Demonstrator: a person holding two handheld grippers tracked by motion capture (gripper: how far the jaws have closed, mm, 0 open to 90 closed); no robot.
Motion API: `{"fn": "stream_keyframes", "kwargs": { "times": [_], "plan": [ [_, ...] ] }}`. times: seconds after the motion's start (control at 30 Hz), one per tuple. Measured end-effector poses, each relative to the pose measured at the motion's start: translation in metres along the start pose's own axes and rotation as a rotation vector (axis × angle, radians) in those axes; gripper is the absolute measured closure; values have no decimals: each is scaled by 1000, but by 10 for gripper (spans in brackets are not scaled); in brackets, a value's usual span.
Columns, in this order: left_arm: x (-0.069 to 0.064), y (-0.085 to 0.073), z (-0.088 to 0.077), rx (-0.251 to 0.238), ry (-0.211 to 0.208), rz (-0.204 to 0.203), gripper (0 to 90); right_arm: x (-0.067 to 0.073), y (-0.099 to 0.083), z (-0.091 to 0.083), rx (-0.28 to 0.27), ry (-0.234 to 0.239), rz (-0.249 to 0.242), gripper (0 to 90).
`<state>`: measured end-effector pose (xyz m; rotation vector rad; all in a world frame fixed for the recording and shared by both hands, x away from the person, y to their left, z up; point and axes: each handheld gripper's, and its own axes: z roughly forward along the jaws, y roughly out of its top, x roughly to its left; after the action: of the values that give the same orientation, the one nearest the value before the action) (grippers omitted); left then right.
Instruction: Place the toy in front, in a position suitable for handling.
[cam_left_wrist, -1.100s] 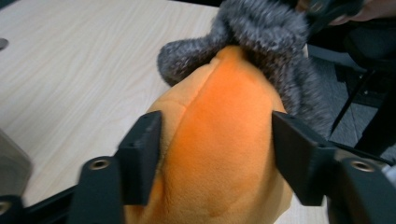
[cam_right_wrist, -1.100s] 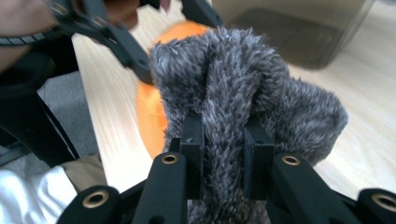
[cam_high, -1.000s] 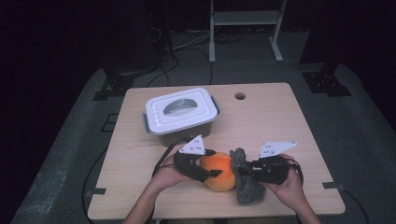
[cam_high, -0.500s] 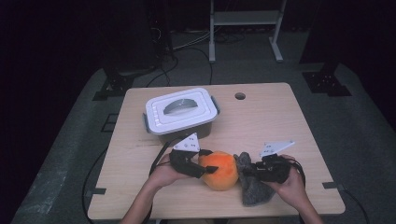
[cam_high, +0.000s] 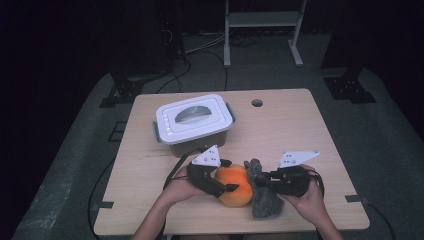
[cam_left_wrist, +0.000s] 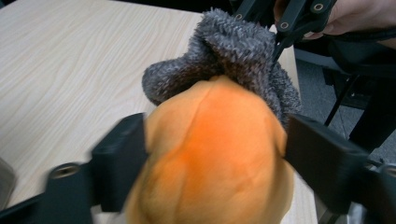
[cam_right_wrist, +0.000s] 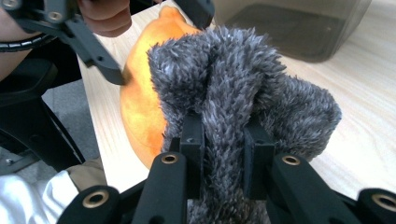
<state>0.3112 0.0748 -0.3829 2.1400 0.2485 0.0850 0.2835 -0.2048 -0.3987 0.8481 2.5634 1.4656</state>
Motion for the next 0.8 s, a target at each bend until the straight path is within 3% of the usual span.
{"fn": "stream_keyframes", "kwargs": {
  "times": [0.1,0.27,0.43,0.67,0.8],
  "plan": [
    [6,-5,-1,15,-5,-12,109,-3,-2,-1,3,-4,4,735],
    [17,-17,2,18,-64,-71,105,-7,-7,3,25,12,23,735],
    [20,-23,5,10,-100,-92,105,-10,-11,5,47,24,36,734],
    [16,-23,1,-13,-82,-27,348,-17,-18,4,78,31,60,735],
    [14,-19,-7,-22,-55,0,391,-19,-16,-1,73,9,59,738]
  ]
}}
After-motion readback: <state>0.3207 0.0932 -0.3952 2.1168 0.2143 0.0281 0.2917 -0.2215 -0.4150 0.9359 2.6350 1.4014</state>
